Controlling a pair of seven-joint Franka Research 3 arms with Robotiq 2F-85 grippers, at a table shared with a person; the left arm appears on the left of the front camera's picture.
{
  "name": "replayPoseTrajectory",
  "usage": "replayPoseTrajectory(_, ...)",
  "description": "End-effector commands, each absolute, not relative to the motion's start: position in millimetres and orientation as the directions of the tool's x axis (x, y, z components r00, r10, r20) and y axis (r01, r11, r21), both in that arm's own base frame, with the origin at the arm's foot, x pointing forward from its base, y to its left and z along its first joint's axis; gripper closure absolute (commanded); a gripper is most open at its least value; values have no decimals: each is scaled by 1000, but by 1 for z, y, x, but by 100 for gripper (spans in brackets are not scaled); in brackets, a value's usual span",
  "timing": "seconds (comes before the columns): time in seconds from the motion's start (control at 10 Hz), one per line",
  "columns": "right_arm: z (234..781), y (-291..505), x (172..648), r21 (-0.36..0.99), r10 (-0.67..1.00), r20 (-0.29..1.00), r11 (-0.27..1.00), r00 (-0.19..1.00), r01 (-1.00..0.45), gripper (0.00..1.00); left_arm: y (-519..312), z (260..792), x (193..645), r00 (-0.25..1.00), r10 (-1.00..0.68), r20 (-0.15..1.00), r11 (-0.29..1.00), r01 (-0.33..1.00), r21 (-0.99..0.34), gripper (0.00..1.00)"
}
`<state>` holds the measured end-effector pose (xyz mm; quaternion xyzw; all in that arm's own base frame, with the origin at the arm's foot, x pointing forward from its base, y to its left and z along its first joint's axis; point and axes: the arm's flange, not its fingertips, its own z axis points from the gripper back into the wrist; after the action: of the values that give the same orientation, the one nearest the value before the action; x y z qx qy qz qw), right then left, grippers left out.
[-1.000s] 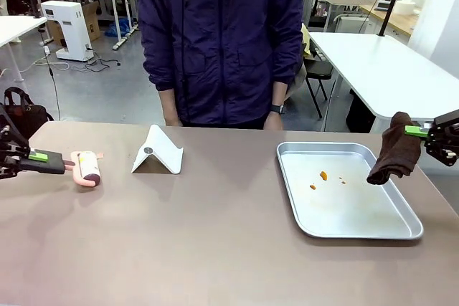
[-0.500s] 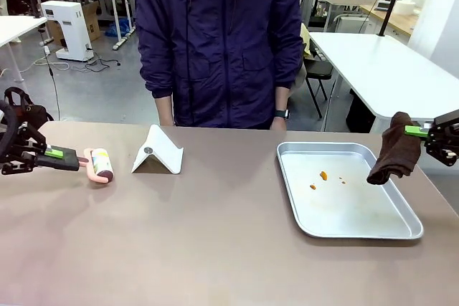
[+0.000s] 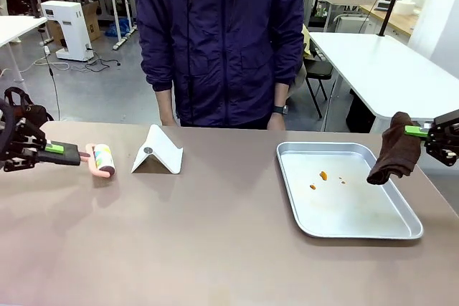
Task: Clean the surface of the table.
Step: If a person points to the right, clean the right side of the table with your right hand, and if they point to the left, clean the left side with your left hand.
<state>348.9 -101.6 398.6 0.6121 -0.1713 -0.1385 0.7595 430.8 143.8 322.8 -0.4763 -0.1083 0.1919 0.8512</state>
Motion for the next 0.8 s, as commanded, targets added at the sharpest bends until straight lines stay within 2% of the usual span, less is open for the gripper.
replayPoseTrajectory(0.0,402,-101,347,980,-419,79,199,905,7,100,161,350,414,901,429,61,363,-110,-925,78)
replayPoseTrajectory(0.2,402,-101,347,980,-419,79,199,905,7,100,184,376,393,906,415,80,267,-37,-963,78)
replayPoseTrajectory(0.5,402,-101,347,980,-419,79,199,905,7,100,216,384,352,950,312,17,193,-46,-980,78)
replayPoseTrajectory(0.7,402,-101,347,980,-419,79,199,905,7,100,241,380,309,951,308,30,155,-19,-988,78)
